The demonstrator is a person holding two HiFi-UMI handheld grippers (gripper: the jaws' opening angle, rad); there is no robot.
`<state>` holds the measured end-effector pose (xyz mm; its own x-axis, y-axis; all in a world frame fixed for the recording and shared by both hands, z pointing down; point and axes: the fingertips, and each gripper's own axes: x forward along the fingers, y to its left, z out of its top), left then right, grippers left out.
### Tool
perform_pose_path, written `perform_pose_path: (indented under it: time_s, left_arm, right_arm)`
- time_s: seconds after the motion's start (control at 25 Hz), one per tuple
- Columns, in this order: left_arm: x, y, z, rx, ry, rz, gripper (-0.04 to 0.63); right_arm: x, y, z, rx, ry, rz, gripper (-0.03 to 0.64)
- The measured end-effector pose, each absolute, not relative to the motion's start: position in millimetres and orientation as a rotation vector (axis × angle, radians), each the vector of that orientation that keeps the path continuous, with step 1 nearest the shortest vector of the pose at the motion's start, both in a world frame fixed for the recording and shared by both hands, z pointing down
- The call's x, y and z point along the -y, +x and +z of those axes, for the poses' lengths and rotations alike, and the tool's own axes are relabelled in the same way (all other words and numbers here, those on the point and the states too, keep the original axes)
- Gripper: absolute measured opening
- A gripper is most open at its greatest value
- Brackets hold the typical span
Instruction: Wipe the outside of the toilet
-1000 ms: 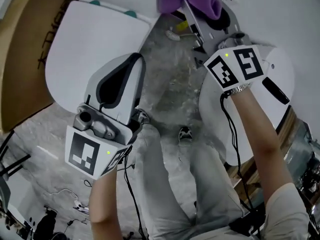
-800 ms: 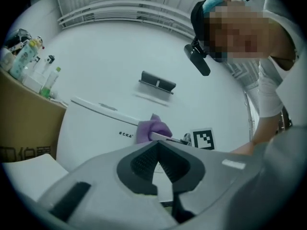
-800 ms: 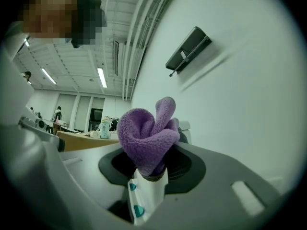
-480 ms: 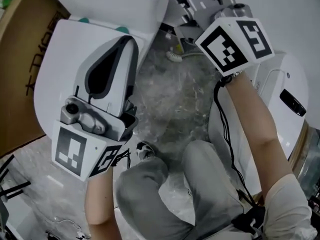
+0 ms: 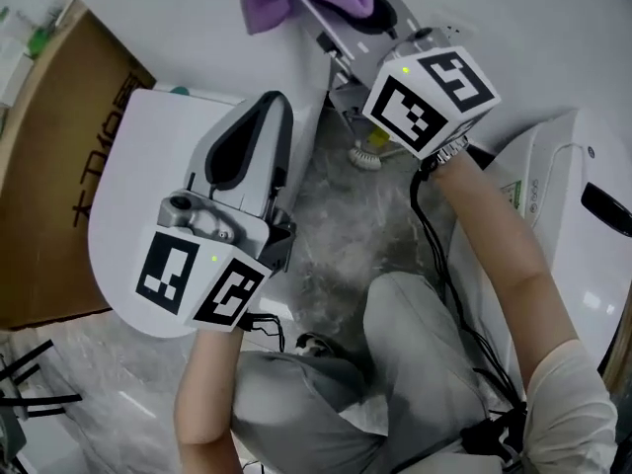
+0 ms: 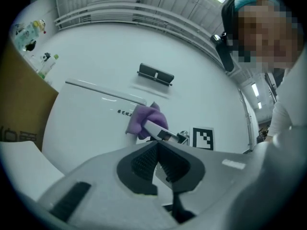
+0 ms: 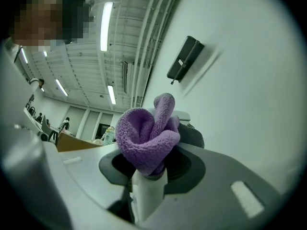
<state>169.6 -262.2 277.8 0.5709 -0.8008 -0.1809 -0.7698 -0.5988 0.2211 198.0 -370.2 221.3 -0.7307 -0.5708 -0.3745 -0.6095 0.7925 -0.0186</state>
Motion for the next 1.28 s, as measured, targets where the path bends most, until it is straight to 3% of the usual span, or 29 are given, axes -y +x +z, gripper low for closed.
perform_pose_path:
  time_s: [0.4,0.92,1.28]
  left_arm:
    - [258.6,195.4,274.0,1.415,2.598,-0.435,0.005]
    - [266.3,175.4,316.6,1.422,2.477,-0.480,0.005]
    - [277.2,182.6,303.0,1.401,2.521,-0.506,0.005]
  right_arm:
    - [368.2,193.9,306.8,-2.767,-0.988,0.084,0.143]
    - [368.8,192.6,448.1,-2.889,-1.076,-0.133,0.149]
    - [370.8,197.1,469.3,-2.789,-1.037,-0.219,0.155]
